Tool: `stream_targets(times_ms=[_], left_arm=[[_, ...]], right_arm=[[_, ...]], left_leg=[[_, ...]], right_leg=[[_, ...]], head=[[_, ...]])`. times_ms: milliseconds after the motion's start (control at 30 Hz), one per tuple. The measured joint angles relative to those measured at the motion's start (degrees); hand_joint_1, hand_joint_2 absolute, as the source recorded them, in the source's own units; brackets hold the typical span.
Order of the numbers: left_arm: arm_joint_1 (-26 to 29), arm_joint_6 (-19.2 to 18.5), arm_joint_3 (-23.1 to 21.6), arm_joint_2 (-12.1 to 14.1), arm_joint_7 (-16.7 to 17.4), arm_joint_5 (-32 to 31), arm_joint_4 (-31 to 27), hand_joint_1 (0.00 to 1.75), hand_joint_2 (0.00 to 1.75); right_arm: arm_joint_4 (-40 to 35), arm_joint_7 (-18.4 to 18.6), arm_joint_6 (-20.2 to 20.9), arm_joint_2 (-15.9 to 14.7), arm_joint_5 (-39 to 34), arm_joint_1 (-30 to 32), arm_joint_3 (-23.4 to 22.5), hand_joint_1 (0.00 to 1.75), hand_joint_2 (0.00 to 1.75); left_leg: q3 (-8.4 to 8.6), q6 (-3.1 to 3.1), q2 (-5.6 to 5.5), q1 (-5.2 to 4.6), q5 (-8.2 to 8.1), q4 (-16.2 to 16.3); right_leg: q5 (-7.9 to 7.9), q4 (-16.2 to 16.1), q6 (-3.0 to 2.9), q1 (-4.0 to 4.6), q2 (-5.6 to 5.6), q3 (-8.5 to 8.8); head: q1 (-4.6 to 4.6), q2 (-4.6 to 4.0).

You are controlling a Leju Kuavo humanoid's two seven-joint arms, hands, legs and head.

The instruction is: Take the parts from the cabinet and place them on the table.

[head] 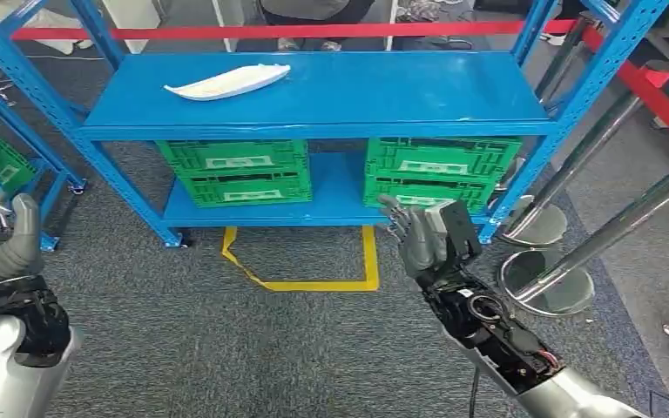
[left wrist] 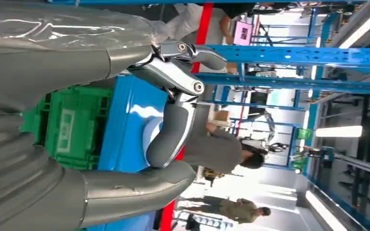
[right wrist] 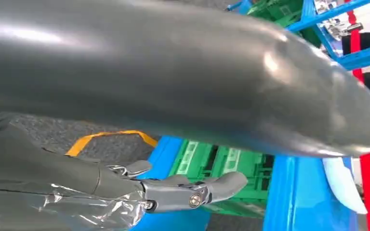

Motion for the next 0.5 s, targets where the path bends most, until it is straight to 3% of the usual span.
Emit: stream_targets(times_ms=[500], left_arm=[[0.1,-0.5,0.0,-0.2,-1.3,0.6,-1.8,0.00,1.75]], right_arm=[[-1.9,1.8,-1.0,-0.8,-0.1,-0.8,0.1,0.00,0.00]], left_leg=[[0.02,0.00,0.00,0.00,0.00,0.0]], right_leg=[[0.00,0.0,0.00,0.00,0.01,0.01]], head=[[0.00,0.00]])
